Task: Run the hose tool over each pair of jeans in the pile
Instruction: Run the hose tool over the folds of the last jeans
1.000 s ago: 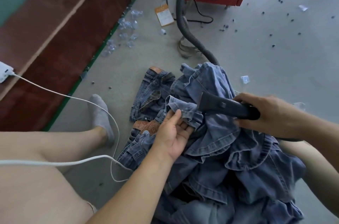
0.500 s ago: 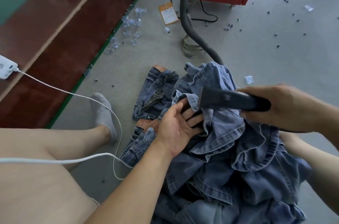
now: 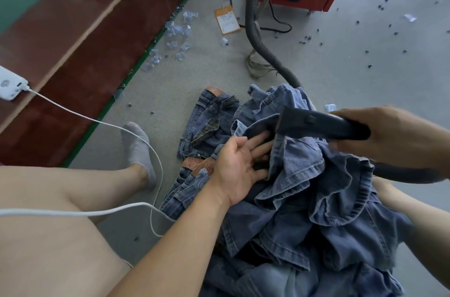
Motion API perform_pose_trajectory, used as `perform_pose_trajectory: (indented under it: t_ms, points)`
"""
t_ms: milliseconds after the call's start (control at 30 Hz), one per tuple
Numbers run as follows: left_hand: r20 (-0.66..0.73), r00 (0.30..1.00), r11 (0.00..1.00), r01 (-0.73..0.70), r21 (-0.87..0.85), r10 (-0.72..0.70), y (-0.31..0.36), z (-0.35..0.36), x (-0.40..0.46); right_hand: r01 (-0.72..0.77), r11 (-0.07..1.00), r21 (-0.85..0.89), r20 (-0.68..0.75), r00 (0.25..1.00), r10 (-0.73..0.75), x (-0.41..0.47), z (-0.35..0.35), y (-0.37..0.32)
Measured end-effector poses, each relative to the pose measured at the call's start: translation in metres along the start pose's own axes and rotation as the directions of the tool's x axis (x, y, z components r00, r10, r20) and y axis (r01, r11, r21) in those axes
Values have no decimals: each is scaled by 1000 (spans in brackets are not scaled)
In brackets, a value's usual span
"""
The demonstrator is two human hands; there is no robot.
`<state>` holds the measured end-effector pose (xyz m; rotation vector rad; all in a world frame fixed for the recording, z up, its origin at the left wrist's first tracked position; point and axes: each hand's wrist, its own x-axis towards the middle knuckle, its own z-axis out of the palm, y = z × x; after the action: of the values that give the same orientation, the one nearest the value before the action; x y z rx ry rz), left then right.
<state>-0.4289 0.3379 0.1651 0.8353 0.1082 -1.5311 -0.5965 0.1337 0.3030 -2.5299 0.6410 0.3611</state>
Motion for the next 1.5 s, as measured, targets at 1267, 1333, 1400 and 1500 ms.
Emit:
perform_pose_trajectory:
  t_ms: [1267, 1333, 1400, 1500]
  points:
    - [-449, 865, 518, 285, 807, 224, 42, -46, 41, -468, 852, 235, -230, 825, 516, 57, 37, 12]
    - [-344, 933, 498, 249, 831, 107, 39, -49, 54, -468, 844, 260, -231, 819, 526, 54, 37, 18]
    - [-220, 966, 494, 126, 860, 137, 36, -41, 62, -478, 837, 267, -243, 807, 538, 54, 38, 24]
    - [-110, 968, 558, -35, 829, 224, 37, -28, 71, -505, 820, 271, -229, 793, 564, 57, 36, 31]
